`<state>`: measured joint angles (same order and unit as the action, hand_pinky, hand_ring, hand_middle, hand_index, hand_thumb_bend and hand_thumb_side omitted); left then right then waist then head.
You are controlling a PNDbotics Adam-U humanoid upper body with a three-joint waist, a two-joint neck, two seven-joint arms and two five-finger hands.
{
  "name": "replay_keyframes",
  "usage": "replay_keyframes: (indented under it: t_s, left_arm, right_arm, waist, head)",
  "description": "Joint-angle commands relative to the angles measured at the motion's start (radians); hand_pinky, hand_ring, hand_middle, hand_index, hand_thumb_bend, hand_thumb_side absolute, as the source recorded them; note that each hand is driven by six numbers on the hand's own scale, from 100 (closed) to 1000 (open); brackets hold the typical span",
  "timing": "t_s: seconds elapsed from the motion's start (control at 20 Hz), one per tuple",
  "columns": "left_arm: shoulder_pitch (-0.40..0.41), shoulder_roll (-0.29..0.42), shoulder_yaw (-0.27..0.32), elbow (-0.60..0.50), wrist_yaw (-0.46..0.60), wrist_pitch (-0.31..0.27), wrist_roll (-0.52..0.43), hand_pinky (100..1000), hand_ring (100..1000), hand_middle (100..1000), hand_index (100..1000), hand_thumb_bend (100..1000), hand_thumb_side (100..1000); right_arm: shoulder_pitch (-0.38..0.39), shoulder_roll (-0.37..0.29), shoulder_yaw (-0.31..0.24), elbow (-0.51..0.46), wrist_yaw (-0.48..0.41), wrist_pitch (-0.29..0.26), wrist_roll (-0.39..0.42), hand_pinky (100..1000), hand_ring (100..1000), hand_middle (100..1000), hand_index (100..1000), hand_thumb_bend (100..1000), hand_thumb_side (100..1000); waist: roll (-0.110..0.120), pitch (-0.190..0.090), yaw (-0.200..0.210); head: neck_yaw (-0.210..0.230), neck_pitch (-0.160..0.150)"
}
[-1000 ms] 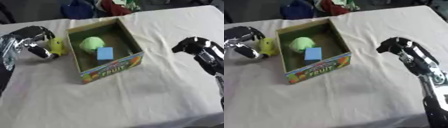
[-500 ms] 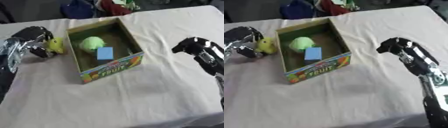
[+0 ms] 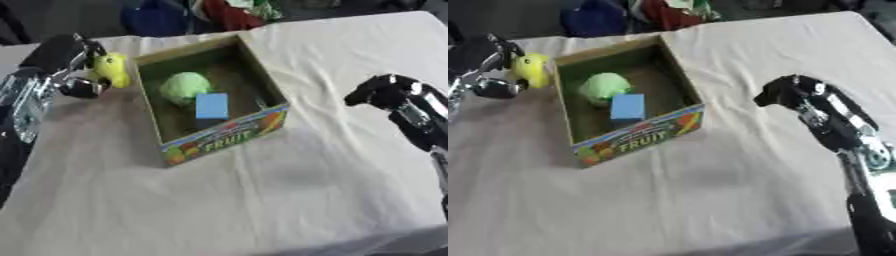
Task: Pick up objects on the table and place them in the box.
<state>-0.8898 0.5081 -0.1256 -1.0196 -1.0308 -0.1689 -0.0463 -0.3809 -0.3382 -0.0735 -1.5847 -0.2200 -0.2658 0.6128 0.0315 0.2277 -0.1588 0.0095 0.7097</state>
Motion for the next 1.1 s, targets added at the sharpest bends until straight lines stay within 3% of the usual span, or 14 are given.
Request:
replay_keyframes:
  t_s: [0.05, 0.5, 1.1]
  left_arm:
    - [-0.030, 0.049, 0.002, -0.097, 0.060, 0.010, -0.002, 535, 429, 376, 539, 230, 135]
    - [-0.076, 0.021, -0.049, -0.218, 0.140, -0.004, -0.050, 538, 434, 381, 544, 233, 127]
    - [-0.126, -0.151, -0.122, -0.093, 0.028, -0.100, -0.092, 559, 473, 436, 609, 306, 199]
  right_arm:
    - [-0.010, -0.018, -0.008, -0.010, 0.005, -0.003, 0.000, 737, 720, 619, 742, 100, 655]
    - [-0.011, -0.017, -0.003, -0.010, 0.002, -0.002, 0.003, 737, 720, 619, 742, 100, 652]
    - [-0.013, -0.008, 0.007, -0.008, 0.001, -0.001, 0.015, 737, 721, 618, 742, 100, 658]
  waist:
    - [-0.002, -0.020, 0.001]
    - [-0.003, -0.026, -0.002]
    - [-0.006, -0.026, -0.019]
  head:
    - [-0.002, -0.006]
    - [0.004, -0.010]
    - [0.022, -0.012]
